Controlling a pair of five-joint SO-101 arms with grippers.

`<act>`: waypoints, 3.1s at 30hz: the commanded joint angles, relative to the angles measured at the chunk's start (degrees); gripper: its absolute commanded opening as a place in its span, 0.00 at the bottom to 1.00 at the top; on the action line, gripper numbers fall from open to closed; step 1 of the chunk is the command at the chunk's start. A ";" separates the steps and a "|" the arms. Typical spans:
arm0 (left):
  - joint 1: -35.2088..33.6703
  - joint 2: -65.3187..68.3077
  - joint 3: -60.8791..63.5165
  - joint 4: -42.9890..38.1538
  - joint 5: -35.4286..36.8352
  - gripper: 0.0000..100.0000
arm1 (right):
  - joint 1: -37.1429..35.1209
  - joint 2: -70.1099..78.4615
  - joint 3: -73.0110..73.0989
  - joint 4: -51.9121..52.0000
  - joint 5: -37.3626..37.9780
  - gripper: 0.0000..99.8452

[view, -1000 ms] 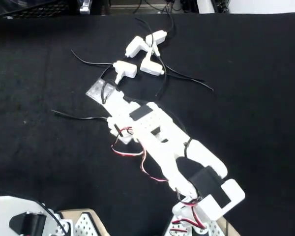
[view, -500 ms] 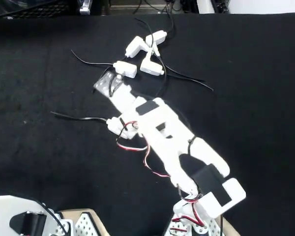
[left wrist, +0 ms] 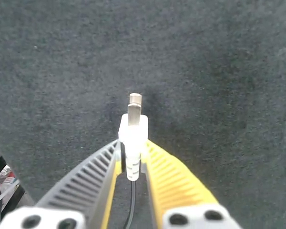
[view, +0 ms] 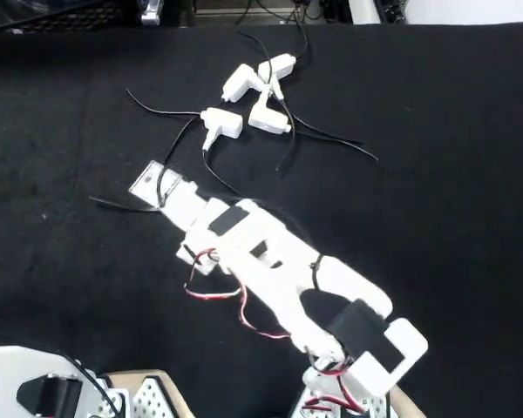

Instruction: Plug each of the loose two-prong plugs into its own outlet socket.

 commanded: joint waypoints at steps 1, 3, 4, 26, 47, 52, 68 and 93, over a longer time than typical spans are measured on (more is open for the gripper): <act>0.57 -1.23 -0.13 -0.09 -0.44 0.03 | -0.35 -0.31 -0.40 -0.62 -0.35 0.30; 0.57 -1.23 -0.04 -0.09 -0.44 0.03 | -0.53 0.13 -0.22 -1.41 -0.35 0.30; 0.57 -1.23 0.04 -0.09 -0.44 0.03 | -0.53 0.57 -0.22 -2.02 -0.35 0.30; 0.40 -0.79 0.04 -0.18 -0.44 0.03 | -0.79 28.35 -35.65 4.40 -0.09 0.29; 0.57 -1.32 6.20 -7.47 -0.44 0.03 | -6.42 34.59 -51.82 13.10 2.73 0.01; 0.66 -1.32 6.29 -7.65 -0.44 0.03 | -7.03 34.59 -62.73 20.13 2.99 0.01; 0.75 -1.32 6.46 -7.82 -0.44 0.03 | -1.41 33.27 -100.44 58.81 4.22 0.01; 0.84 -0.70 6.73 -11.08 0.97 0.03 | 22.59 17.63 -64.75 33.14 25.14 0.01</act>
